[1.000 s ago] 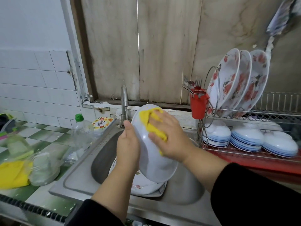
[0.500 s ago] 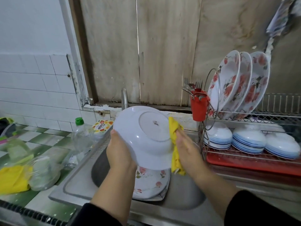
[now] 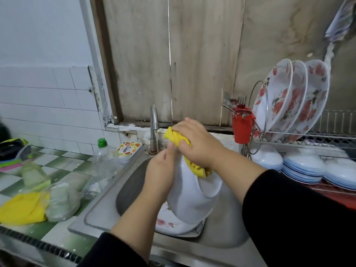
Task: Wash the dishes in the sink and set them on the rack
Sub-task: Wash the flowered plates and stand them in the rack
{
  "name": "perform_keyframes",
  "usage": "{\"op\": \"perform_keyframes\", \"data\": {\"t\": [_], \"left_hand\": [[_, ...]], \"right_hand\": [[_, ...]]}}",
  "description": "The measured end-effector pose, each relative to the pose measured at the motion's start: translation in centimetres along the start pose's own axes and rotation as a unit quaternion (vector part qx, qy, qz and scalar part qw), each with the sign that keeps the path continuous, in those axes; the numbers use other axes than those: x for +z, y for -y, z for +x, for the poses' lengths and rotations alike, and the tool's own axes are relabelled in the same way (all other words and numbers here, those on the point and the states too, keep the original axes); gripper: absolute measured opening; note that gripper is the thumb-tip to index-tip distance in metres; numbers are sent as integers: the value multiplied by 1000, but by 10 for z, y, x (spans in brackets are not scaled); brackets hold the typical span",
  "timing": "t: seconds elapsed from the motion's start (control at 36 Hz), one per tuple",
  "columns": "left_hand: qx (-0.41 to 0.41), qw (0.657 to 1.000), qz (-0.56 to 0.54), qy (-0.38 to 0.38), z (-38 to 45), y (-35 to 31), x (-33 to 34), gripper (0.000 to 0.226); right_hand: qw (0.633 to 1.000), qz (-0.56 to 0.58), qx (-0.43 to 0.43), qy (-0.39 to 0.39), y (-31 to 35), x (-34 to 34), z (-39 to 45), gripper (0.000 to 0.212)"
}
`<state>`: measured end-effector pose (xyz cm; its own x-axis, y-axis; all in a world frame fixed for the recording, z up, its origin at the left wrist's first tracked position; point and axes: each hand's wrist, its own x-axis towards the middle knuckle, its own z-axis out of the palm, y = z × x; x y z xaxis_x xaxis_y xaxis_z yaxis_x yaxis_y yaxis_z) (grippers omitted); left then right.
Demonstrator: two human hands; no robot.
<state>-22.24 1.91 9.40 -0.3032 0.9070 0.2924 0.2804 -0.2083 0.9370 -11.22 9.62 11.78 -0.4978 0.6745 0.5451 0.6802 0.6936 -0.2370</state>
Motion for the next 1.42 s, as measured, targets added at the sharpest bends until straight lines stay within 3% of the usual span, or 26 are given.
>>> {"op": "perform_keyframes", "data": {"t": [0.11,0.22,0.31,0.44,0.56,0.75,0.81,0.86,0.92,1.0,1.08,1.14,1.19,1.25,1.31,1.42], "left_hand": [[-3,999,26,29,8,2,-13,30],[-22,998,-57,15,11,2,-22,31],[-28,996,-87,-11,12,0,-25,27],[-51,993,-109,-18,10,4,-23,33],[-54,986,-137,-83,6,1,-16,29],[-70,959,-172,-216,-18,2,24,40],[-92,954,-204,-200,-33,5,33,37],[-123,944,-286,-108,-38,8,31,27],[-154,923,-353,-15,-26,8,17,22],[-191,916,-349,56,4,2,-5,30],[-219,939,-264,21,20,-6,-11,33],[-197,961,-185,-49,18,-8,-3,44],[-138,974,-132,-122,-1,-12,13,33],[-129,968,-143,-161,-32,-12,32,31],[-133,958,-203,-153,-55,-12,42,31],[-181,926,-331,-27,-46,-12,24,23]], "right_hand": [[990,85,111,-8,-18,-10,13,57],[925,245,287,-34,-45,-22,10,22],[864,322,383,-59,-60,-14,-7,22],[756,461,456,-90,-63,-2,-34,24],[666,538,510,-83,-61,6,-50,26],[554,632,534,-94,-31,52,-80,34],[521,659,534,-94,-21,59,-90,28],[517,653,542,-112,-27,50,-94,33],[550,615,549,-135,-40,31,-94,28],[607,555,543,-169,-59,6,-95,23],[605,564,532,-182,-64,2,-96,26],[584,575,541,-187,-58,11,-95,21],[561,587,559,-166,-45,31,-97,26],[530,627,556,-131,-25,47,-100,31],[509,644,557,-130,-19,52,-105,33],[548,605,549,-179,-40,16,-115,28]]}}
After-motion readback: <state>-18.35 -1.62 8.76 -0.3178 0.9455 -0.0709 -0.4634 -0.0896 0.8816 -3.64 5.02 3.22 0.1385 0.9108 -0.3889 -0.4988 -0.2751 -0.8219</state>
